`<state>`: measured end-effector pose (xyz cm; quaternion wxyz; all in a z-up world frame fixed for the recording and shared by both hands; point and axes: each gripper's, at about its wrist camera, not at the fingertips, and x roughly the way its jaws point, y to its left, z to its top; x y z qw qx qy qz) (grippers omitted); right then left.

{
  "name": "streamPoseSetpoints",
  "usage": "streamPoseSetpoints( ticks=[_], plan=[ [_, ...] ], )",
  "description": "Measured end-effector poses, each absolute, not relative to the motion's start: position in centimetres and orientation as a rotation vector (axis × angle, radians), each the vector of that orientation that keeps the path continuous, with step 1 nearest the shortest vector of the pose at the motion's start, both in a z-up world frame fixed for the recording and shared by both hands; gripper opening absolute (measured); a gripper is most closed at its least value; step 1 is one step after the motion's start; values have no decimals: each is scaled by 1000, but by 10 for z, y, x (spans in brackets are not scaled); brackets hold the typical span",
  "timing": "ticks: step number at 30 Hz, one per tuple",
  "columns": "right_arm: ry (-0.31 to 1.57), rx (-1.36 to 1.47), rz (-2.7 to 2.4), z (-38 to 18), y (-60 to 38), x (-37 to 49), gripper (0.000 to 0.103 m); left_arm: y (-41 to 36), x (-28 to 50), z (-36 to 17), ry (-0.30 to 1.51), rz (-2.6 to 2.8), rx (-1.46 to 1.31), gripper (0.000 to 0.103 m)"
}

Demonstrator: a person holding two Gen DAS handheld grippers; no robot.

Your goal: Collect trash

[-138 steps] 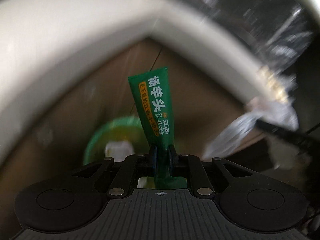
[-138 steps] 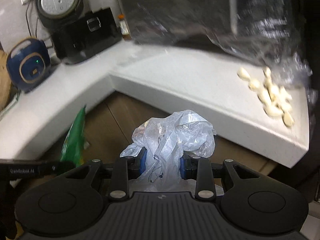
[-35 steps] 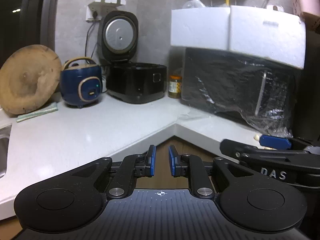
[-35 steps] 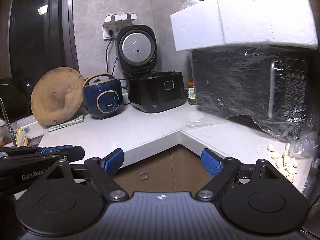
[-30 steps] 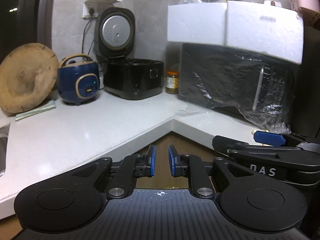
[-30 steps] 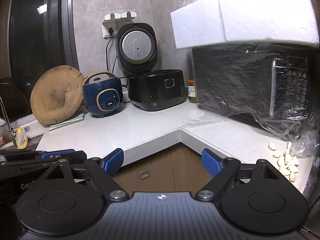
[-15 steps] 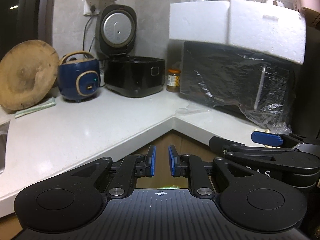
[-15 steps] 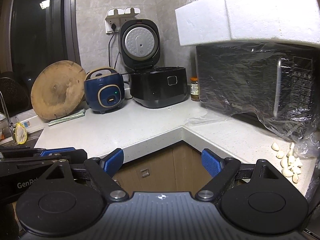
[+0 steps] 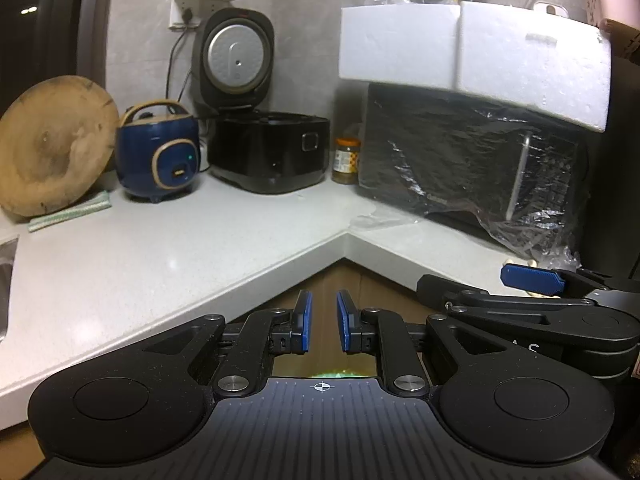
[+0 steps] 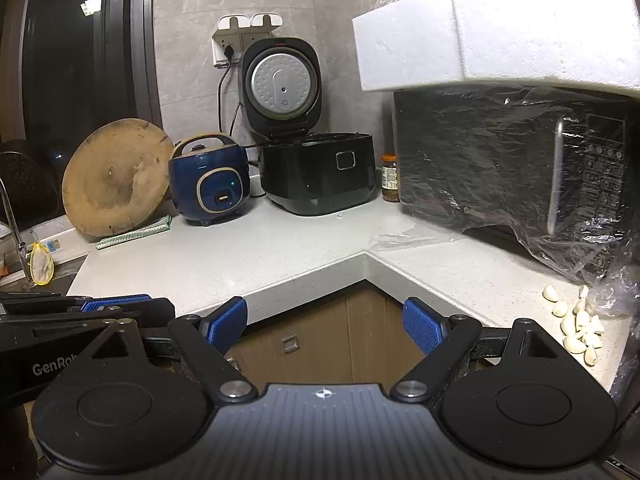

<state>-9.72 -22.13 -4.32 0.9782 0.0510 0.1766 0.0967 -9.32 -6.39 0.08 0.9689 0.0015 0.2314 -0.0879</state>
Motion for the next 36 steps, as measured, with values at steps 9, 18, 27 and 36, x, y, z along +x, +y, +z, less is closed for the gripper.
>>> streamPoseSetpoints(
  ticks=[9,18,27,36],
  plan=[
    [353,99,195,-42,-221,-99,86,-61,-96,1,462,-182,-2,18],
    [347,89,205,-42,-219,-101,86,-59,-99,1,455,-173,-9,18],
    [344,83,217,-41,-220,-96,86,-58,-93,-1,466,-157,-25,17],
    [375,104,251,-53,-226,-60,89,-32,-56,-12,559,-71,-145,17]
  ],
)
